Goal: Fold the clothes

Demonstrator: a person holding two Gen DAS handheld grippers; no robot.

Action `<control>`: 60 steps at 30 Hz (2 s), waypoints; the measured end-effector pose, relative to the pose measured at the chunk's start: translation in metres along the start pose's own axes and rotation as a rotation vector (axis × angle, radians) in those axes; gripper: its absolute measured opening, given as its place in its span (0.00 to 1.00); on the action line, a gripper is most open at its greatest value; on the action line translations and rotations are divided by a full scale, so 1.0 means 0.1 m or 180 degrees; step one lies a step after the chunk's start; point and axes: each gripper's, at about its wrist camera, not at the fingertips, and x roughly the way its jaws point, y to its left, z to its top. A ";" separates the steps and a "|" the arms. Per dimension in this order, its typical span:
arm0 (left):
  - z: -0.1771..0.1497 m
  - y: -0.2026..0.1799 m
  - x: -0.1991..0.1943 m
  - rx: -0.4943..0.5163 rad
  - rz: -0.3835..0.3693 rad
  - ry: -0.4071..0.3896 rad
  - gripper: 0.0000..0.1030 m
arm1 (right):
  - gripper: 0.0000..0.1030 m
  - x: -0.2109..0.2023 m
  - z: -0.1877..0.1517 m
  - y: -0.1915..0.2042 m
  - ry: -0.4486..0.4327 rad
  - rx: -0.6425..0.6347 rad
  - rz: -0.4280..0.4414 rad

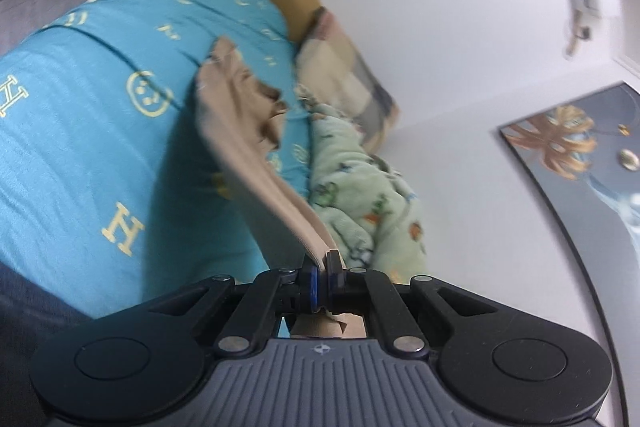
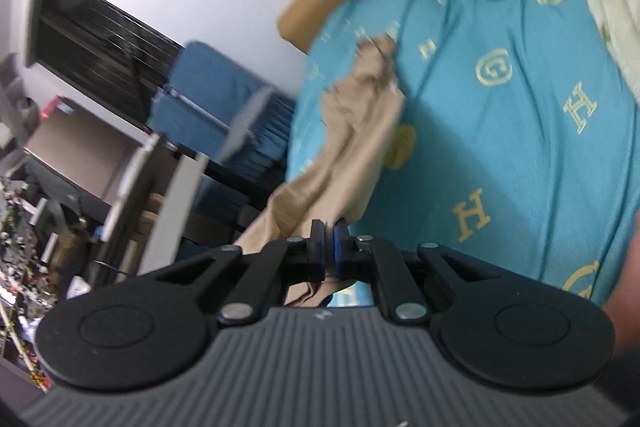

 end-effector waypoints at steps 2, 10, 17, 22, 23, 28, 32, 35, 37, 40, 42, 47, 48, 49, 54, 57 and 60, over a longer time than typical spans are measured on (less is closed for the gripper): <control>-0.13 -0.06 -0.17 -0.0010 -0.0054 0.0013 0.04 | 0.07 -0.26 -0.08 0.09 -0.0088 -0.0042 0.0030; -0.40 -0.16 -0.47 0.0149 0.0020 0.0152 0.04 | 0.07 -0.54 -0.33 0.06 -0.0127 0.0006 -0.0085; 0.08 -0.11 0.17 0.0221 0.0289 0.0088 0.04 | 0.07 -0.02 0.10 0.05 -0.0139 0.0083 -0.0237; 0.45 -0.05 0.71 0.0426 0.0461 -0.0079 0.04 | 0.07 0.50 0.38 0.10 -0.0228 -0.0121 -0.0432; 0.52 -0.04 0.81 0.0465 0.0496 -0.0122 0.04 | 0.07 0.62 0.43 0.10 -0.0256 -0.0172 -0.0455; 0.87 0.20 1.47 0.0720 0.0766 -0.0173 0.04 | 0.07 1.28 0.63 0.02 -0.0248 -0.0521 -0.0710; 1.09 0.44 1.98 0.0994 0.1025 -0.0118 0.04 | 0.08 1.83 0.71 -0.10 -0.0153 -0.0867 -0.0944; 1.18 0.67 2.30 0.1151 0.1174 -0.0014 0.05 | 0.08 2.18 0.73 -0.26 -0.0064 -0.1059 -0.1060; 1.21 0.81 2.46 0.1188 0.1238 0.0064 0.05 | 0.08 2.35 0.73 -0.37 0.0002 -0.1148 -0.1113; 1.18 0.94 2.65 0.1380 0.1369 0.0159 0.05 | 0.08 2.57 0.70 -0.50 0.0115 -0.1184 -0.1243; 1.14 0.98 2.71 0.1561 0.1452 0.0201 0.05 | 0.10 2.66 0.70 -0.54 0.0194 -0.1167 -0.1301; 1.01 0.82 2.68 0.1968 0.1522 0.0176 0.07 | 0.13 2.66 0.73 -0.52 0.0301 -0.1088 -0.1308; 0.99 0.78 2.63 0.2014 0.1525 0.0150 0.12 | 0.20 2.65 0.72 -0.51 0.0311 -0.1106 -0.1305; 0.96 0.73 2.59 0.2054 0.1529 0.0122 0.18 | 0.29 2.62 0.71 -0.48 0.0310 -0.1130 -0.1276; 0.80 0.48 2.31 0.2184 0.1557 -0.0091 0.55 | 0.80 2.33 0.61 -0.23 0.0048 -0.1319 -0.1182; 0.66 0.30 2.08 0.2361 0.1628 -0.0261 0.78 | 0.80 2.13 0.56 -0.09 -0.0088 -0.1426 -0.1129; 0.54 0.20 1.87 0.2393 0.1606 -0.0358 0.81 | 0.80 1.92 0.50 0.01 -0.0186 -0.1522 -0.1093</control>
